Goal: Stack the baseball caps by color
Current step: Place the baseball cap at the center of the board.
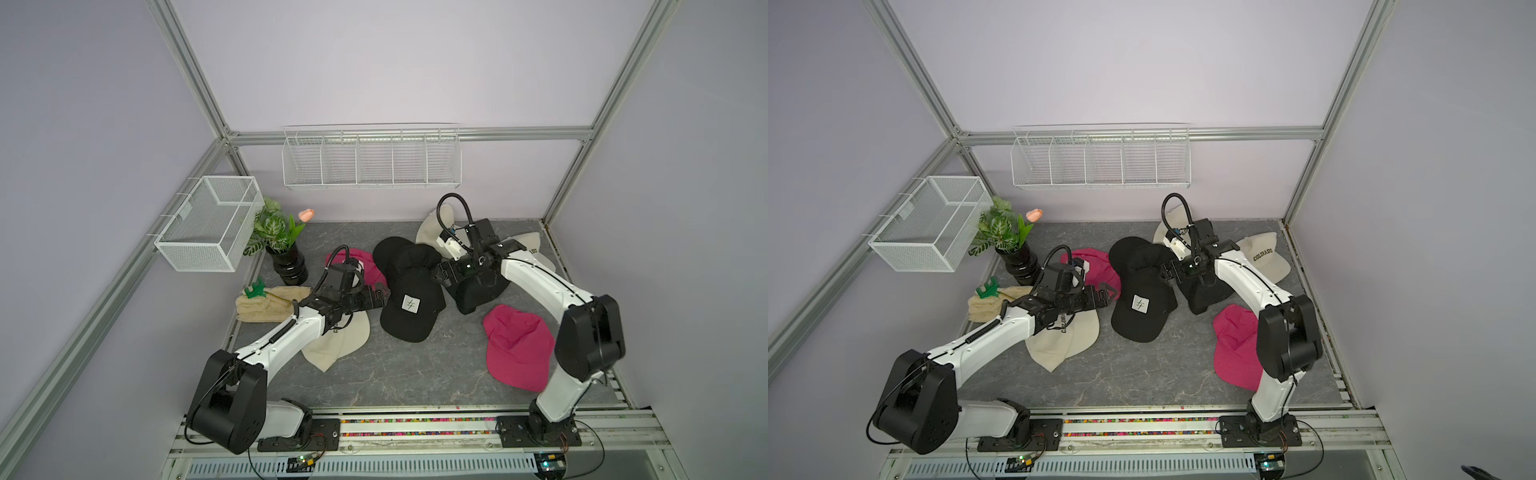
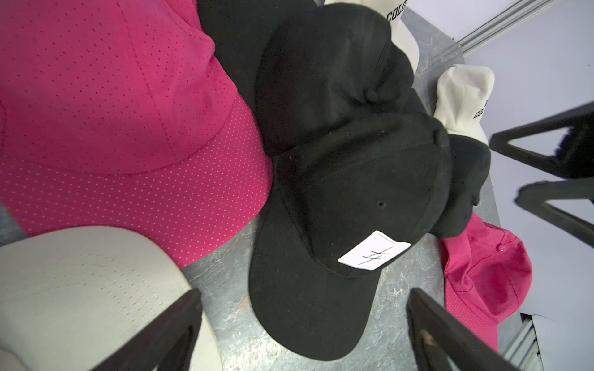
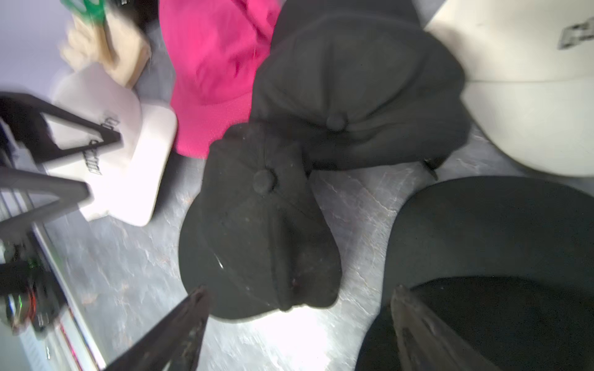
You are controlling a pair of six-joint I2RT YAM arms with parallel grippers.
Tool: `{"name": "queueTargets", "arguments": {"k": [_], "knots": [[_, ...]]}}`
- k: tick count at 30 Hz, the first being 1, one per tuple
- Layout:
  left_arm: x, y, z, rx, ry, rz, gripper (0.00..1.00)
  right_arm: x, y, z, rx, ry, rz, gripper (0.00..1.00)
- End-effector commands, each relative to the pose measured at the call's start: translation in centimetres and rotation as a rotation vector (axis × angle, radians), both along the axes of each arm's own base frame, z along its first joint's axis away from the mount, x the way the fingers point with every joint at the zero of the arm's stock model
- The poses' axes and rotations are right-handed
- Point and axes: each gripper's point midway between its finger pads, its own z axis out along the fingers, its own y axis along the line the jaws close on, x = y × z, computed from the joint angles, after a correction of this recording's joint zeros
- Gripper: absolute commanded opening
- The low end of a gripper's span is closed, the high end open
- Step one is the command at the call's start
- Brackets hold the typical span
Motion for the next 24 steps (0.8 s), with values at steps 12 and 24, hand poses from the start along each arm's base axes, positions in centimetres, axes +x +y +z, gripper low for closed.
{"name": "queueTargets", "arguments": {"k": [12, 24], "knots": [[1.0, -3.5, -3.4, 0.069, 0.028, -0.128, 1.00, -3.8, 1.3, -3.8, 0.431, 0.004, -0.257, 0.89], [0.3, -5.9, -5.4, 0.049, 0.048, -0.206, 1.00, -4.0, 1.7, -8.6, 0.403, -0.003, -0.233, 0.89]]}}
